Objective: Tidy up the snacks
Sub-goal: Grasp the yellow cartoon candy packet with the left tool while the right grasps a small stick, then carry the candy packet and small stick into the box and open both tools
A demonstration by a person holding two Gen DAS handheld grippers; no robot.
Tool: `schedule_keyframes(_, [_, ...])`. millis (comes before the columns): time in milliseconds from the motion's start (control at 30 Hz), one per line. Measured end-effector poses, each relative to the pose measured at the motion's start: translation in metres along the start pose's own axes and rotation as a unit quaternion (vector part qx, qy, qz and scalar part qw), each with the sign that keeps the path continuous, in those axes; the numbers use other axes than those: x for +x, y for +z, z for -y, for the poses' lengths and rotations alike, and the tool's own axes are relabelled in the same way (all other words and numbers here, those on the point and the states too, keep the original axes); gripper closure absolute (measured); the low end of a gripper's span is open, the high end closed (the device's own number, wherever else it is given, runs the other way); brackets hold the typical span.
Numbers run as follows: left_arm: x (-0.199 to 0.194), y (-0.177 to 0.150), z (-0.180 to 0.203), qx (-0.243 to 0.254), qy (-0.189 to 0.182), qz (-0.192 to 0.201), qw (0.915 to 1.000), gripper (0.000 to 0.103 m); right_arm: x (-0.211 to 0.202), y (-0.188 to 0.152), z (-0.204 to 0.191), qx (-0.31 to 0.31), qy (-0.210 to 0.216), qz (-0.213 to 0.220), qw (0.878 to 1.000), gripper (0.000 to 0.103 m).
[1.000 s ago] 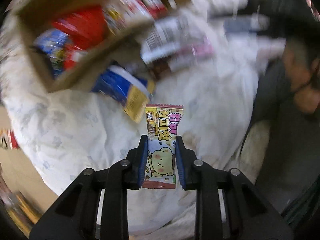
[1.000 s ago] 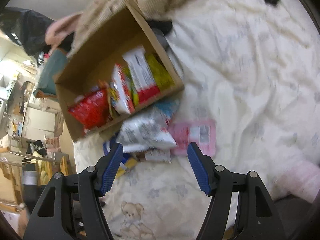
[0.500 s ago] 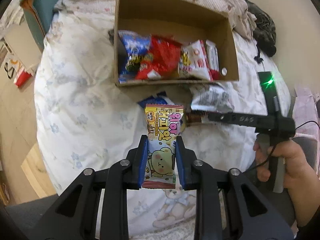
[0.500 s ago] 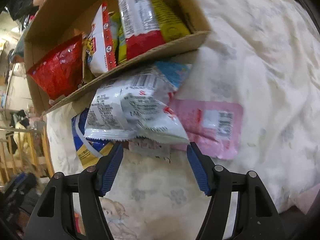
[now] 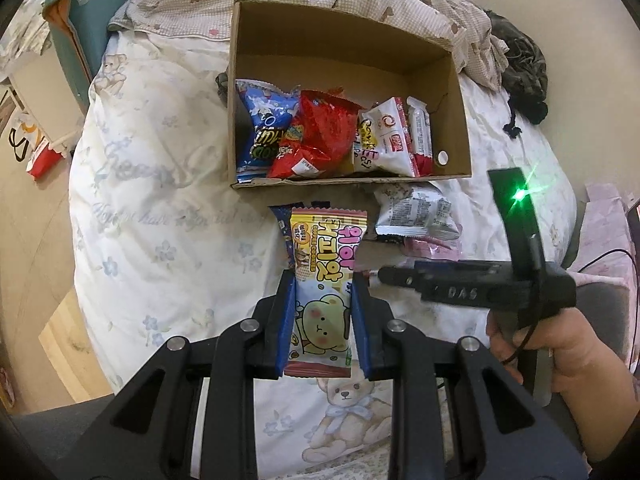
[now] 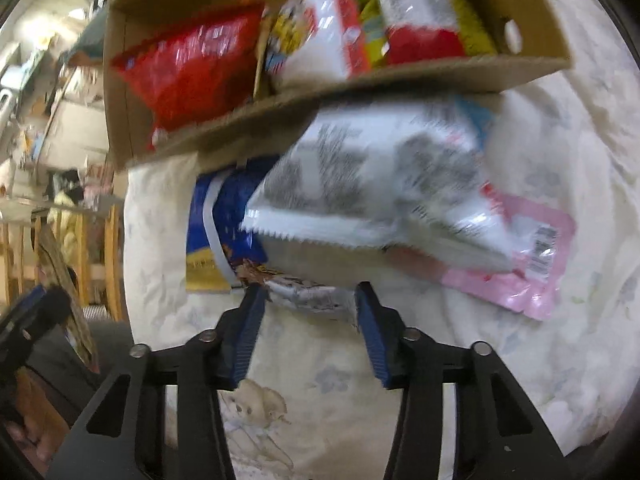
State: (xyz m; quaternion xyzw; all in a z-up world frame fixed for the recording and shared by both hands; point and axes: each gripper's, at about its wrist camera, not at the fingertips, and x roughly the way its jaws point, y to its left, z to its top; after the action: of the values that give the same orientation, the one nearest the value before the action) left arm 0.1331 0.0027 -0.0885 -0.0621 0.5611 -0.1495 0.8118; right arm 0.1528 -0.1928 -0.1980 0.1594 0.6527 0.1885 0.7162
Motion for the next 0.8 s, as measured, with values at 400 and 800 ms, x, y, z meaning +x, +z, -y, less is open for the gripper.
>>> schedule_keyframes(400, [0.003,0.001,-0.009,-0.015,0.017,-0.001,0.9997,0.080,-0.009,-0.029,-0.030,-0.089,-0.001,-0.010,0.996,0.099])
schedule_keyframes(800, [-0.010,0.004,-0.013,-0.030,0.029,0.045,0.9981,0.080,-0.088,-0.057,-0.037,-0.079,0.065,0.105,0.989,0.100])
